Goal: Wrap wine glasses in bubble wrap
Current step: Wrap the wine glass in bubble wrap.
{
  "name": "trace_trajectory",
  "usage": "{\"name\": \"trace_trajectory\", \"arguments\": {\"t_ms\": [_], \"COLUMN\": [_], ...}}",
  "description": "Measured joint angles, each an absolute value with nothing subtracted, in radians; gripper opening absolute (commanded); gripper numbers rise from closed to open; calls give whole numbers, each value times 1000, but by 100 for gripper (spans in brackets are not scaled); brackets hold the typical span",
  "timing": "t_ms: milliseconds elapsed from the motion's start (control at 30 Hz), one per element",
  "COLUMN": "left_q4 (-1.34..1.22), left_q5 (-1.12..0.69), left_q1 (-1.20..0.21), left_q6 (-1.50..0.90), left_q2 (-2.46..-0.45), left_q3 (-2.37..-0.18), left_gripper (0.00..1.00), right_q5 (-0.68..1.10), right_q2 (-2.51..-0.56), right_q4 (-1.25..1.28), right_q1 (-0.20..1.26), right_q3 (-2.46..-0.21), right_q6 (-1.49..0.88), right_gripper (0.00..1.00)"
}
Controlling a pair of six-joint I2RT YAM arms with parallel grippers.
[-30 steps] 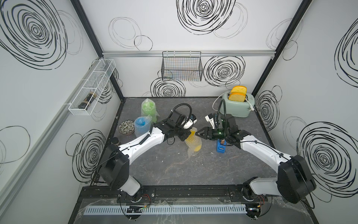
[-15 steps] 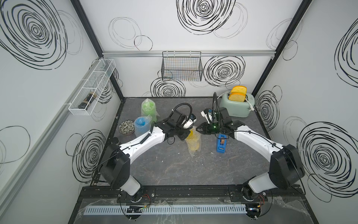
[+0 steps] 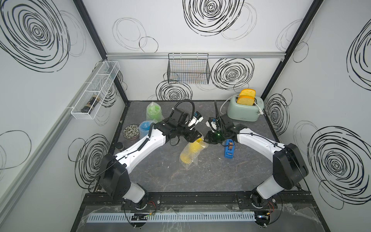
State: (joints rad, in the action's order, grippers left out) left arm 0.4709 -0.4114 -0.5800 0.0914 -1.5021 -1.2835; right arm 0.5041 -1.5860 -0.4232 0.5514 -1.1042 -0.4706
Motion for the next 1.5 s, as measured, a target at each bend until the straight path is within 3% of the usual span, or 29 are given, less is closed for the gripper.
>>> {"name": "trace_trajectory", "arguments": {"t_ms": [633, 833, 1100, 1167, 1267, 1333, 1500], "left_q4": [423, 420, 422, 424, 422, 417, 406], "left_q5": [-588, -611, -598, -585, -570, -550, -493], "left_q1": [-392, -393, -408, -414, -427, -438, -446], "left_q6": [-130, -137, -101, -93, -74, -63, -51], "left_q2": [-1506, -1528, -1528, -1528, -1528, -1528, -1518], "left_q3": [-1264, -1222, -1138, -1122, -1113, -1105, -1099], "left_gripper": [72, 63, 59, 53, 31, 23, 15], "right_q5": [285, 258, 217, 210, 204, 200, 220], "right_q2": [-1545, -1543, -1545, -1547, -1560, -1575, -1593], "right_q4": [-456, -440, -456, -461, -463, -467, -491], "right_q1": [689, 717, 745, 755, 768, 775, 775], "right_q3": [-1220, -1221, -1245, -1247, -1250, -1259, -1309], "right_q6": [-352, -292, -243, -236, -229, -228, -259], "right_gripper": [8, 8, 8, 8, 10, 14, 39]}}
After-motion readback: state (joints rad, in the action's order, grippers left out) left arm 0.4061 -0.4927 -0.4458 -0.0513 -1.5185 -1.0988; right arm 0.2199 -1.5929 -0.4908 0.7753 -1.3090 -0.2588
